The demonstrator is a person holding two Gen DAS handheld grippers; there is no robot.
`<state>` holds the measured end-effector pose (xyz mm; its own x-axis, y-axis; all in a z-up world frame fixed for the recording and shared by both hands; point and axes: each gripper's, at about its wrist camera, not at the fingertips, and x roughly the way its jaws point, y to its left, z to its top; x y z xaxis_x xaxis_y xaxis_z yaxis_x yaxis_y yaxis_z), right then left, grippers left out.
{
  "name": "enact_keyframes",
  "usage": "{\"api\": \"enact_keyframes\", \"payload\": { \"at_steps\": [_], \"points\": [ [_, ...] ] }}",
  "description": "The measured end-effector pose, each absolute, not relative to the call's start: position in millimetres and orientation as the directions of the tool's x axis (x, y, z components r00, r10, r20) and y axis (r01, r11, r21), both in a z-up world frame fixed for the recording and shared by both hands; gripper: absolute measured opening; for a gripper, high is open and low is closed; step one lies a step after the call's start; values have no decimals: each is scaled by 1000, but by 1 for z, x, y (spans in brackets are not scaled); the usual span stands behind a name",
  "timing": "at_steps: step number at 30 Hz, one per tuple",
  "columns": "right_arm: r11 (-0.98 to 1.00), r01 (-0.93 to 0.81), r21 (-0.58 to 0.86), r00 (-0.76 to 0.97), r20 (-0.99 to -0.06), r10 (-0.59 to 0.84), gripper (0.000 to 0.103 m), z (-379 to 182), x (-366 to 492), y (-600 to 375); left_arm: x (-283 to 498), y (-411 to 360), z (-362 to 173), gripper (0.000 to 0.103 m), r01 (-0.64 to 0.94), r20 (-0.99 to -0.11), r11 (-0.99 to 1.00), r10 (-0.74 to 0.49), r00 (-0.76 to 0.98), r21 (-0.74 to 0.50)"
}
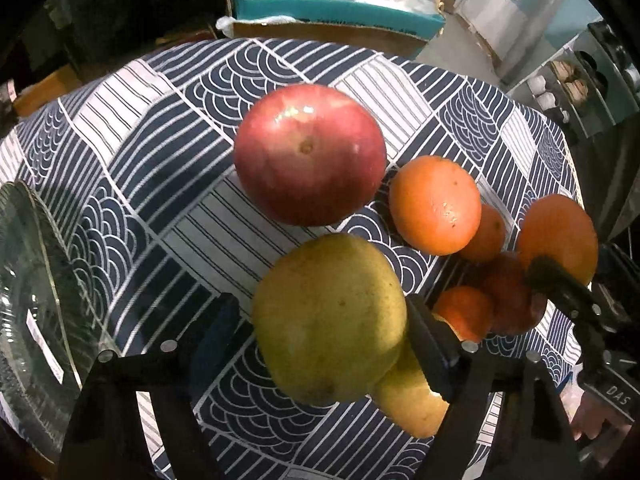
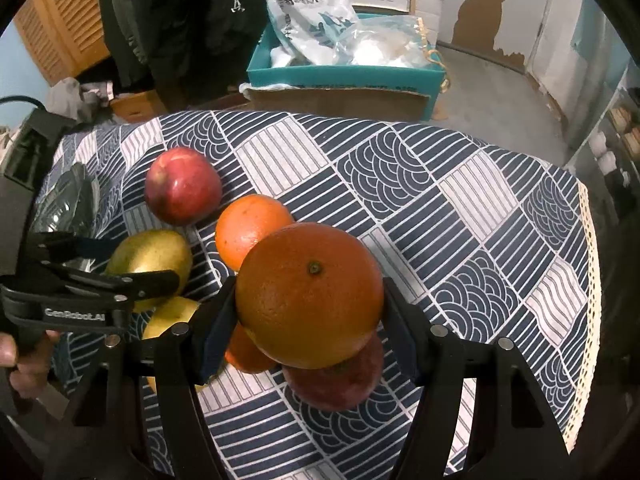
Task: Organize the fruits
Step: 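Grasp the green pear with the left gripper while the right gripper grasps the large orange, then lift the pear with the left gripper while the right gripper carries the orange toward the glass bowl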
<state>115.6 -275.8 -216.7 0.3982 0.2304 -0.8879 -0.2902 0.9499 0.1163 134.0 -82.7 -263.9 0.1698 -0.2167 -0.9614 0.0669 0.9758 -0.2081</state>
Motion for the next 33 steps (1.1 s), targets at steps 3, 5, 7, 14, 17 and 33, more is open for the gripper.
{"api": "enact_keyframes", "payload": {
  "at_steps": [3, 5, 7, 14, 17, 33],
  "points": [
    [949, -292, 120, 399, -887, 234, 68, -217, 116, -276, 135, -82, -266, 74, 63, -955, 967, -252, 158, -245],
    [949, -293, 119, 401, -885, 235, 68, -216, 115, -277, 135, -84, -265, 74, 62, -954, 966, -256, 158, -249],
    [949, -293, 118, 402, -885, 234, 68, -216, 115, -278, 134, -84, -265, 74, 69, -954, 968, -251, 166, -243],
    [953, -285, 98, 430, -876, 219, 68, -210, 112, -280, 127, -86, -256, 73, 93, -955, 977, -206, 215, -190],
    [955, -285, 86, 454, -865, 214, 68, -203, 110, -280, 122, -84, -247, 74, 105, -950, 979, -197, 244, -176],
    [950, -301, 85, 559, -791, 248, 68, -153, 90, -272, 92, -60, -162, 74, 120, -868, 983, -179, 463, -138]
  ]
}}
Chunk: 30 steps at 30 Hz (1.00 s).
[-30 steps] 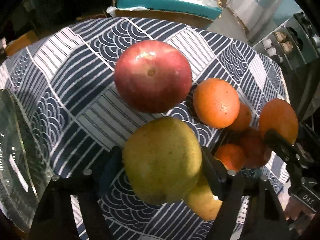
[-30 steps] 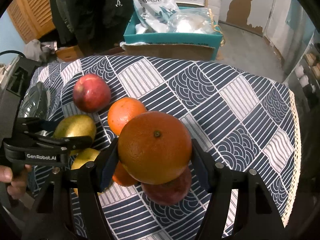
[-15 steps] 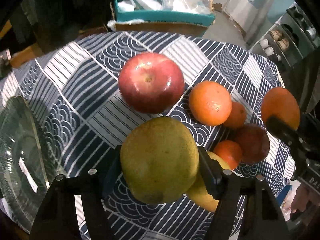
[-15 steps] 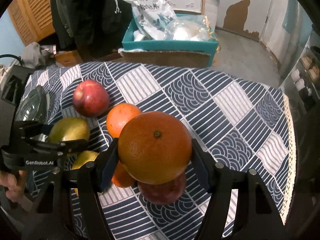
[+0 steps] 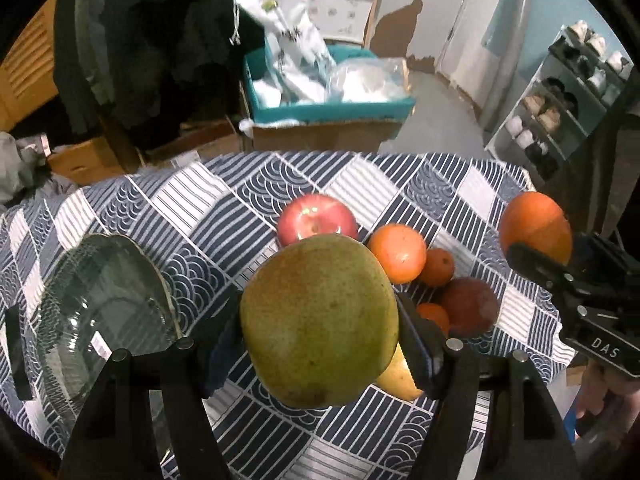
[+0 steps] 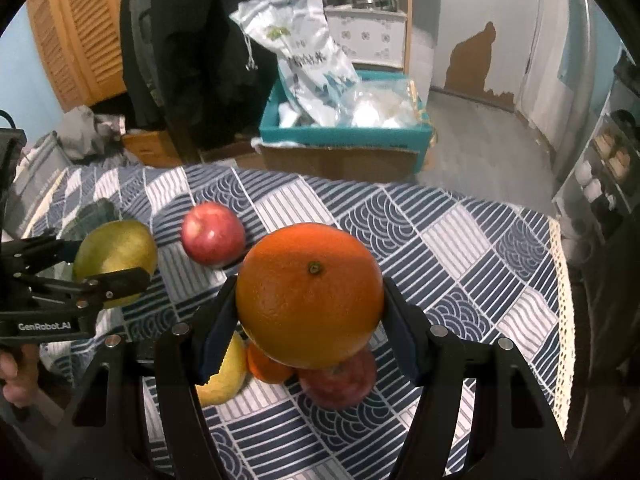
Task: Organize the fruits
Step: 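Lift the pear with the left gripper while the right gripper carries the orange toward the glass bowl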
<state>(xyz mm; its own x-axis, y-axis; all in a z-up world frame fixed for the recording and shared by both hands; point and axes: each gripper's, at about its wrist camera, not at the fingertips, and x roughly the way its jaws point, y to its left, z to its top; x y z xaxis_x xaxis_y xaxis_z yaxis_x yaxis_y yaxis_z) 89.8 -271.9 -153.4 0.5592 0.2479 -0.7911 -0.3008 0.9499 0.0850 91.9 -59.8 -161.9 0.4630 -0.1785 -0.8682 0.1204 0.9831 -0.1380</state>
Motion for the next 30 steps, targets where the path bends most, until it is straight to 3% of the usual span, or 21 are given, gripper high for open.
{"api": "enact_keyframes", "payload": {
  "at_steps": [30],
  "points": [
    [912, -393, 119, 665, -648, 372, 68, -55, 44, -235, 35, -20, -67, 74, 144, -730, 981, -192, 656, -129]
  ]
}}
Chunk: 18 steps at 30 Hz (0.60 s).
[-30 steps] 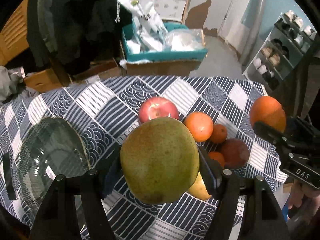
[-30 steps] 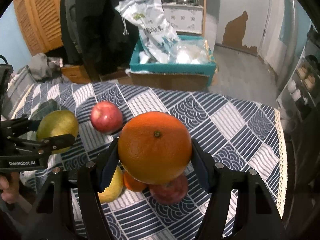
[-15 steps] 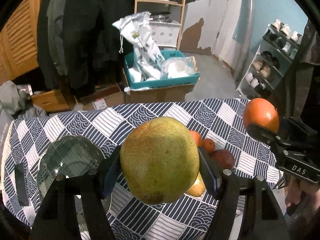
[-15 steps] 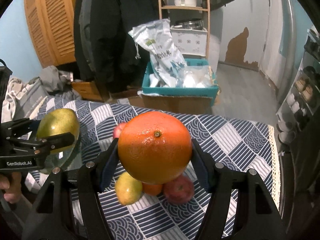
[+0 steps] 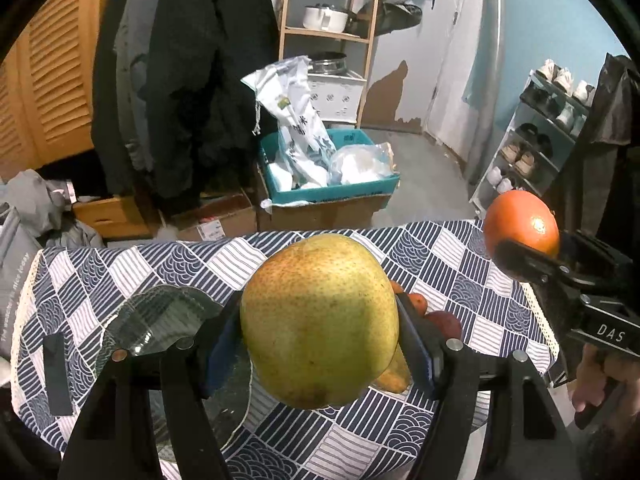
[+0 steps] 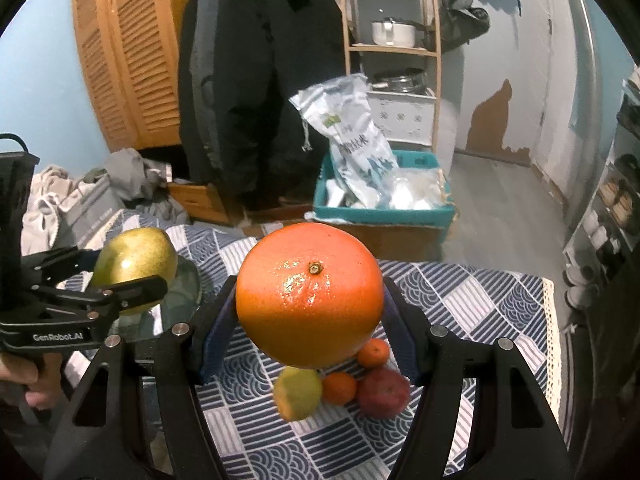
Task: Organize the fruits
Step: 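Lift the pear with the left gripper while the right gripper carries the orange toward the glass bowl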
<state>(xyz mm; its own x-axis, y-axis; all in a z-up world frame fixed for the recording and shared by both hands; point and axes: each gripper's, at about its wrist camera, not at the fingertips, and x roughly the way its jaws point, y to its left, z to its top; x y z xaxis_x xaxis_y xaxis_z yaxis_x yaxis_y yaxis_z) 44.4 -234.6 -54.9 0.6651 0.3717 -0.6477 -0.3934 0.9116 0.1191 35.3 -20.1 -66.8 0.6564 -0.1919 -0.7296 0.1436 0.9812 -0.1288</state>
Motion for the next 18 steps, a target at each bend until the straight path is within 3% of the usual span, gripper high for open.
{"api": "enact_keyframes", "payload": {
  "at_steps": [18],
  "points": [
    [861, -478, 173, 589, -665, 460, 68, -57, 65, -167, 28, 46, -73, 74, 27, -736, 989, -128, 665, -147]
  ]
}}
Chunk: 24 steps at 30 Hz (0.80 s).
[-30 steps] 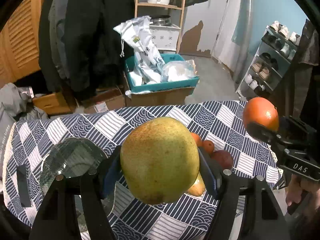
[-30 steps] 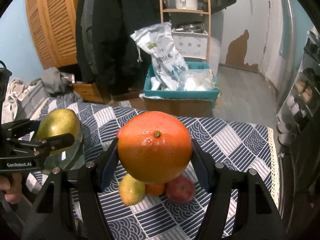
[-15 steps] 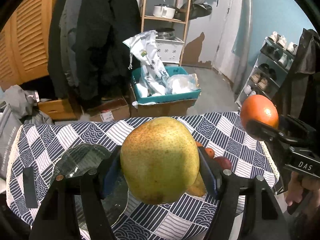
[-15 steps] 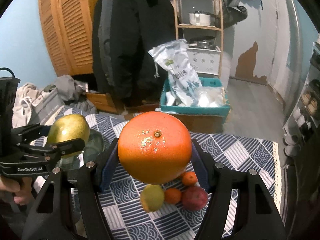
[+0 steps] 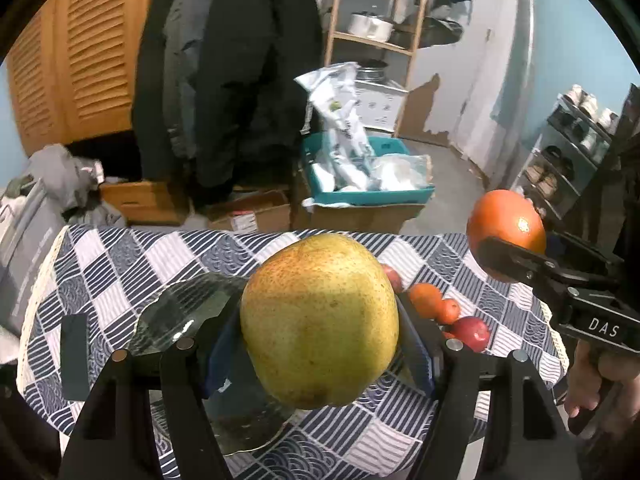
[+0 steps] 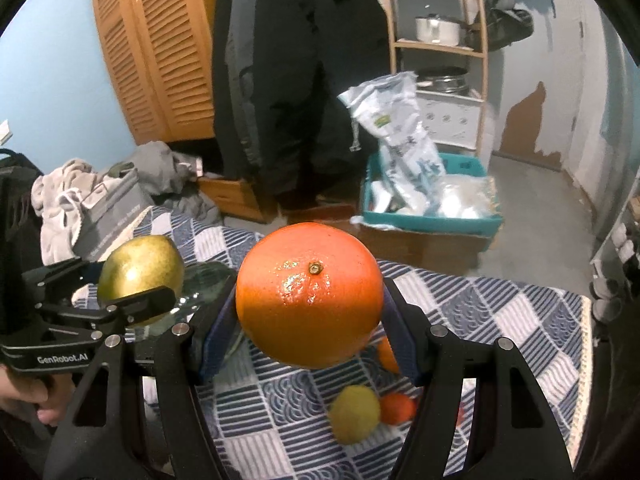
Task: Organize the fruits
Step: 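Lift the pear with the left gripper while the right gripper carries the orange toward the glass bowl, then lower the pear into the glass bowl and open the left gripper while the right releases the orange there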
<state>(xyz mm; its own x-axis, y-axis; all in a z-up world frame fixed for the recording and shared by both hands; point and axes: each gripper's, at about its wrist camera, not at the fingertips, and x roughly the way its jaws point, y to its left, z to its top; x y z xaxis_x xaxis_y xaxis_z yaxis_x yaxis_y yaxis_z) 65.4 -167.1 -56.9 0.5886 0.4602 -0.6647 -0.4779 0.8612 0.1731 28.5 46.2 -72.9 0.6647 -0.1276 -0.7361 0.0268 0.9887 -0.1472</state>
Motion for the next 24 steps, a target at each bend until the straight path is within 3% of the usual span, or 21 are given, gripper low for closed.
{"api": "enact_keyframes", "payload": {
  "at_steps": [24],
  "points": [
    [748, -615, 249, 303, -801, 516, 68, -151, 97, -25, 33, 150, -179, 74, -215, -879, 972, 17, 477, -97]
  ]
}}
